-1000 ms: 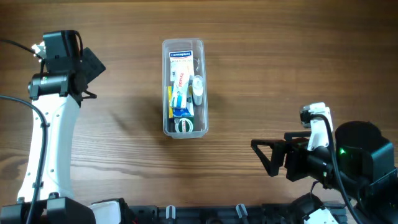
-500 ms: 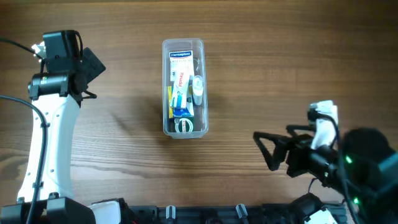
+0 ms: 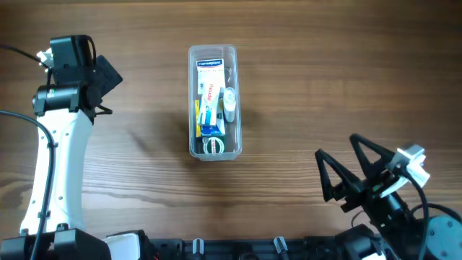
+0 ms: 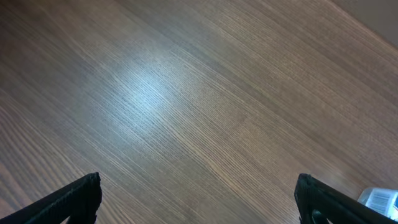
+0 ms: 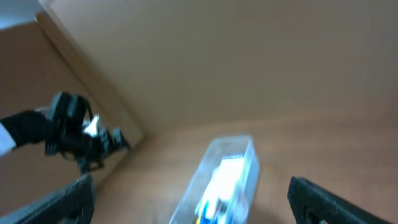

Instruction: Pack container

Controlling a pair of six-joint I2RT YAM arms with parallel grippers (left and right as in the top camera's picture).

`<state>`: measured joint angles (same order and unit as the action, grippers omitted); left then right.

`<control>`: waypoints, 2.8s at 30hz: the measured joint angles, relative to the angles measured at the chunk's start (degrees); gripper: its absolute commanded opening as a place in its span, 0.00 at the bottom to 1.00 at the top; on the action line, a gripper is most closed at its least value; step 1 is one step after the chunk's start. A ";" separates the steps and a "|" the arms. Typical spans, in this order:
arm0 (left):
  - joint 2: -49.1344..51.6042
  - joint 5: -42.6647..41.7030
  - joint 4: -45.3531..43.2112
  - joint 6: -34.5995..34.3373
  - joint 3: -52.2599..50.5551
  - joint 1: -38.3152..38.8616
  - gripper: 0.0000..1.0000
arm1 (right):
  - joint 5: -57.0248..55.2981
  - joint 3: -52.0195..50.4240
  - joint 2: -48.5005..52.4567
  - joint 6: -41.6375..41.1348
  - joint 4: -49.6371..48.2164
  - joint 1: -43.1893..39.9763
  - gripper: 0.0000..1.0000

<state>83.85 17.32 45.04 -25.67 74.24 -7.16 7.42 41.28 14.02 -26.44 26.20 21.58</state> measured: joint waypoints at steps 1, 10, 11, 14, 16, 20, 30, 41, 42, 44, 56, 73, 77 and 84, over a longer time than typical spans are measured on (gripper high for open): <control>0.00 0.00 0.00 0.00 0.00 0.00 1.00 | 0.02 -2.03 -1.01 1.36 -3.61 -0.46 1.00; 0.00 0.00 0.00 0.00 0.00 0.00 1.00 | 1.57 -14.47 -7.43 15.47 -23.76 -1.36 1.00; 0.00 0.00 0.00 0.00 0.00 0.00 1.00 | 1.60 -15.52 -8.13 16.72 -24.79 -1.40 1.00; 0.00 0.00 0.00 0.00 0.00 0.00 1.00 | 1.62 -17.77 -9.42 19.89 -25.49 -1.64 1.00; 0.00 0.00 0.00 0.00 0.00 0.00 1.00 | 1.77 -19.34 -9.84 21.81 -26.69 -2.29 1.00; 0.00 0.00 0.00 0.00 0.00 0.00 1.00 | 1.81 -22.62 -9.97 24.22 -31.89 -4.31 1.00; 0.00 0.00 0.00 0.00 0.00 0.00 1.00 | 1.79 -29.64 -12.83 25.46 -35.41 -7.28 1.00; 0.00 0.00 0.00 0.00 0.00 0.00 1.00 | 1.53 -38.38 -12.92 27.71 -37.64 -7.50 1.00; -0.02 0.00 0.00 0.00 0.00 0.00 1.00 | 1.53 -39.19 -12.92 28.57 -37.64 -7.50 1.00; -0.02 0.00 0.00 0.00 0.00 0.00 1.00 | 1.53 -40.11 -12.94 30.01 -37.16 -7.50 1.00; 0.00 0.00 0.00 0.00 0.00 0.00 1.00 | 1.55 -40.89 -13.03 41.20 -26.67 -7.50 1.00; 0.00 0.00 0.00 0.00 0.00 0.00 1.00 | 1.55 -40.89 -13.03 46.31 -26.67 -7.50 1.00; 0.00 0.00 0.00 0.00 0.00 0.00 1.00 | 1.55 -40.89 -13.03 46.31 -26.67 -7.50 1.00; 0.00 0.00 0.00 0.00 0.00 0.00 0.99 | 1.55 -40.89 -13.03 46.31 -26.67 -7.50 1.00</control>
<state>83.85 17.32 45.04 -25.67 74.24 -7.16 8.97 0.38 0.99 19.88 -0.47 14.09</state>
